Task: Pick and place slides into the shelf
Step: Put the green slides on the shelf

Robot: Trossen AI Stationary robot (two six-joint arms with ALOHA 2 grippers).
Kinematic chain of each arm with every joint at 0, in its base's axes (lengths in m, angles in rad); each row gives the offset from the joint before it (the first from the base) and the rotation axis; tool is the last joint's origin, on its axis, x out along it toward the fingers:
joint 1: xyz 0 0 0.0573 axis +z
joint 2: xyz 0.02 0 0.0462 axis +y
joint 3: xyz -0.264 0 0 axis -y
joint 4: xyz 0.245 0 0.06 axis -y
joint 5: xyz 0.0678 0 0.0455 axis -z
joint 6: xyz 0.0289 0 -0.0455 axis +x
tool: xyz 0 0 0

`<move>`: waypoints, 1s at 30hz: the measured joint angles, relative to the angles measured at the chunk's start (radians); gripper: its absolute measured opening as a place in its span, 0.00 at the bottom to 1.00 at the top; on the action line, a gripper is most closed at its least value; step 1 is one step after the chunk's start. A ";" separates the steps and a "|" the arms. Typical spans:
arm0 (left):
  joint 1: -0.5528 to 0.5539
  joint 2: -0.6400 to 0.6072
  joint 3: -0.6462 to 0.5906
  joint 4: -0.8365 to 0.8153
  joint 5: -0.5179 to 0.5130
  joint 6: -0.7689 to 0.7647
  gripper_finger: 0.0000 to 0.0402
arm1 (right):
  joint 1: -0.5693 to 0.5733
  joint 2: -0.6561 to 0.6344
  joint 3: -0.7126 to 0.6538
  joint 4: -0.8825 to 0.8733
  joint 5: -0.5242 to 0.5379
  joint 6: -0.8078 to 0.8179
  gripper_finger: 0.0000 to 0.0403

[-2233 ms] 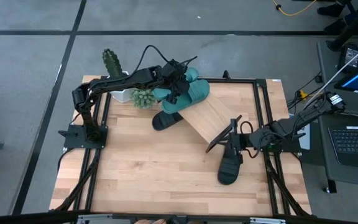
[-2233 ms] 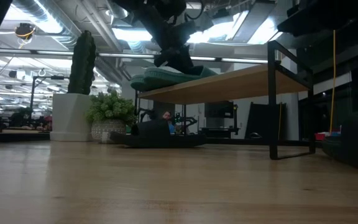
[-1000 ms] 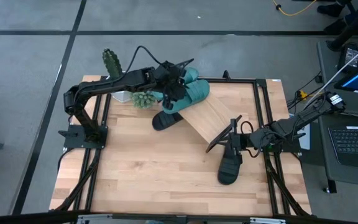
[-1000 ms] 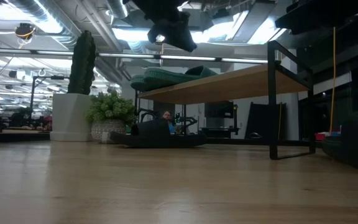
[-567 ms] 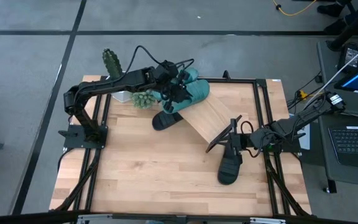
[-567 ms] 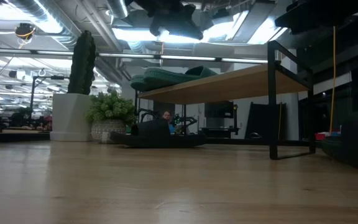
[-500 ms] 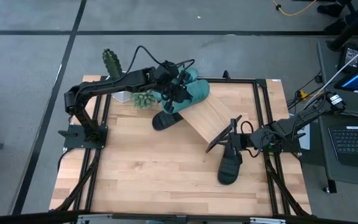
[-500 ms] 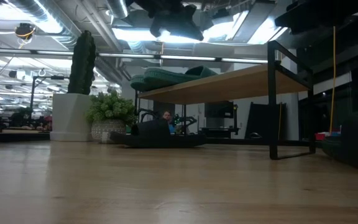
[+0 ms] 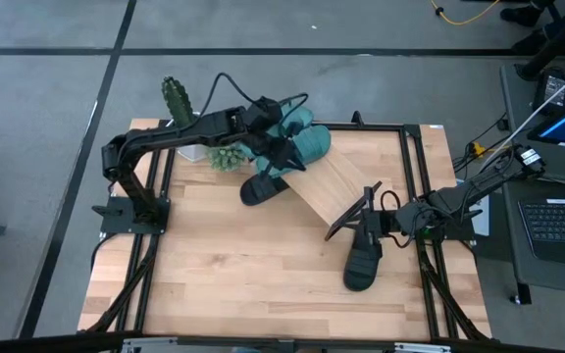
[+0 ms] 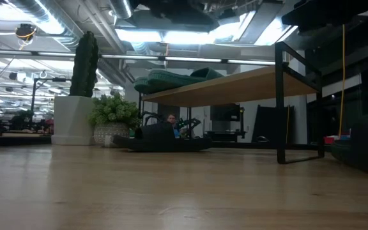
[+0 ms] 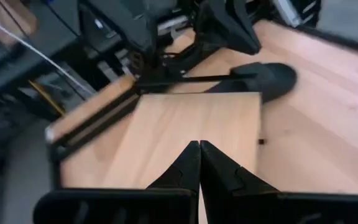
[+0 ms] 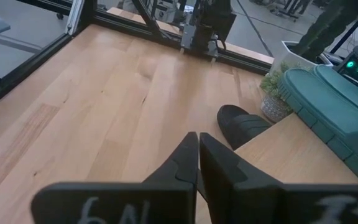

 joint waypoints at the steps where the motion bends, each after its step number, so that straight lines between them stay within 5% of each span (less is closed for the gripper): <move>1: 0.007 0.001 0.000 -0.013 0.016 -0.012 0.00 | 0.000 0.000 0.000 0.000 0.000 0.000 0.05; 25: 0.004 -0.017 -0.067 0.089 -0.001 -0.268 0.00 | 0.000 0.000 0.000 0.051 0.042 -0.013 0.05; 30: -0.043 -0.075 -0.170 0.247 -0.135 -0.275 0.00 | 0.000 0.000 0.000 0.054 0.054 -0.053 0.05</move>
